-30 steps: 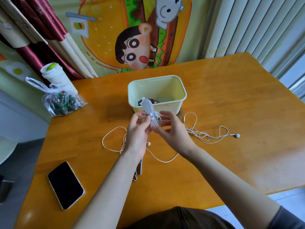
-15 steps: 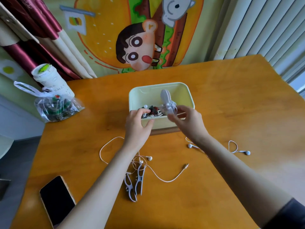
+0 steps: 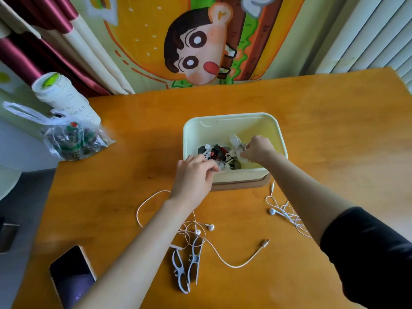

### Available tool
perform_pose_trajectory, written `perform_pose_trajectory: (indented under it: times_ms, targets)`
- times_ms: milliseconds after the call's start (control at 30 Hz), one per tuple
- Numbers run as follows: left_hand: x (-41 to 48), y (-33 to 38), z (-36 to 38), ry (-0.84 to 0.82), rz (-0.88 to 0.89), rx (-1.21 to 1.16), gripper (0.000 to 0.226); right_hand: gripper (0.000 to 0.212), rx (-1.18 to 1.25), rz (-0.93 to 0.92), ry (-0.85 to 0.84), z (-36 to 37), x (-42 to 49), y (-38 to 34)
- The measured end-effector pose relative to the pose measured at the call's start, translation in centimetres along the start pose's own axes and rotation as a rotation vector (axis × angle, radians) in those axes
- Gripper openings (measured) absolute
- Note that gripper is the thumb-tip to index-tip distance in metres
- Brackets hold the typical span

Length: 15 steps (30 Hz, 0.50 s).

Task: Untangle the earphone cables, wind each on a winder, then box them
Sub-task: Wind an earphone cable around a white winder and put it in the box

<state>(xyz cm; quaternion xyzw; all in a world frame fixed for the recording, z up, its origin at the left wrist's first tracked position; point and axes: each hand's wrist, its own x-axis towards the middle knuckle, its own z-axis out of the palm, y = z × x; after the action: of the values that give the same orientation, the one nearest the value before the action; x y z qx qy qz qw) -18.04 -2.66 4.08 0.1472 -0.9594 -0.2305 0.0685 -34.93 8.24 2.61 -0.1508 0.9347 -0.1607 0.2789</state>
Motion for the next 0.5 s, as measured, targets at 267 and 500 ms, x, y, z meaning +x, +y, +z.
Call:
perform_pose_trajectory:
  times_ms: [267, 500]
  targets:
    - [0.2, -0.5, 0.4, 0.016, 0.004, -0.016, 0.014, 0.032, -0.066, 0.069, -0.053, 0.7, 1.9, -0.1]
    - [0.1, -0.4, 0.2, 0.016, 0.017, 0.017, 0.016, 0.031, -0.087, 0.020, -0.024, 0.5, 1.6, 0.5]
